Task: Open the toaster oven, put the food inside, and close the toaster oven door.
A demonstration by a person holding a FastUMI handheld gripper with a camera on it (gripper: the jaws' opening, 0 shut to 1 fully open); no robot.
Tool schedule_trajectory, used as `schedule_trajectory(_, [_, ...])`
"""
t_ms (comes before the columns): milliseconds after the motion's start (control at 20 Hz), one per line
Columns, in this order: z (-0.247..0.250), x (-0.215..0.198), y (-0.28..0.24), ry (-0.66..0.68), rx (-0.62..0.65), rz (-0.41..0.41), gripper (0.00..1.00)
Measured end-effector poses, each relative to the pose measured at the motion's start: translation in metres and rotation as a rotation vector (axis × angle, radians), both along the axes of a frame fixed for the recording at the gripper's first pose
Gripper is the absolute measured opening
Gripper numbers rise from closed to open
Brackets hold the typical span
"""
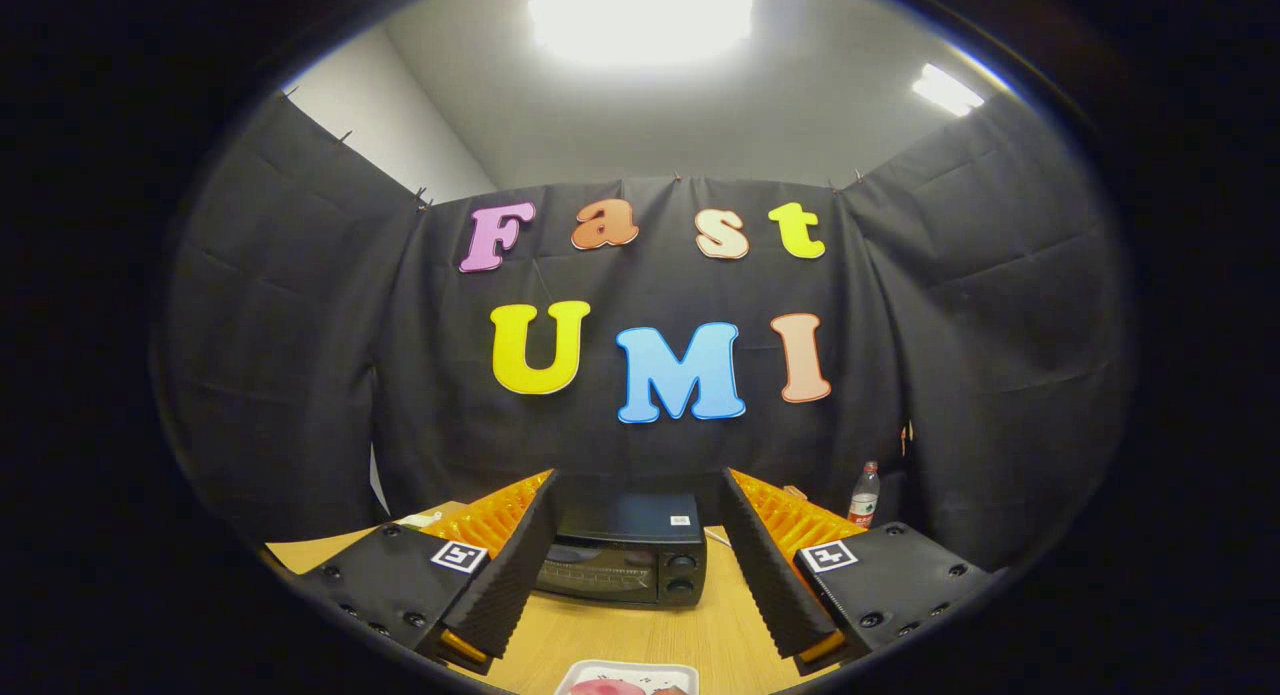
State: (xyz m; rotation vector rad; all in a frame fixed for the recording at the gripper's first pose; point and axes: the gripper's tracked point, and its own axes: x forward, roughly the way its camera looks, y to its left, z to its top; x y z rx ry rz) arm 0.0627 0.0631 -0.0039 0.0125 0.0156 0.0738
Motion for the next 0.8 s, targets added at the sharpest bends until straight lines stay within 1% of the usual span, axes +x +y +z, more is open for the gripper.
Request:
schedule_trajectory(300, [-0.016, 0.045, 0.035, 0.019, 0.015, 0.041, 0.98])
schedule_trajectory(550, [-0.041, 0.077, 0.066, 0.061, 0.038, 0.073, 0.98])
schedule_trajectory(800, [-0.069, 0.108, 0.088, 0.108, 0.04, 0.08, 0.98])
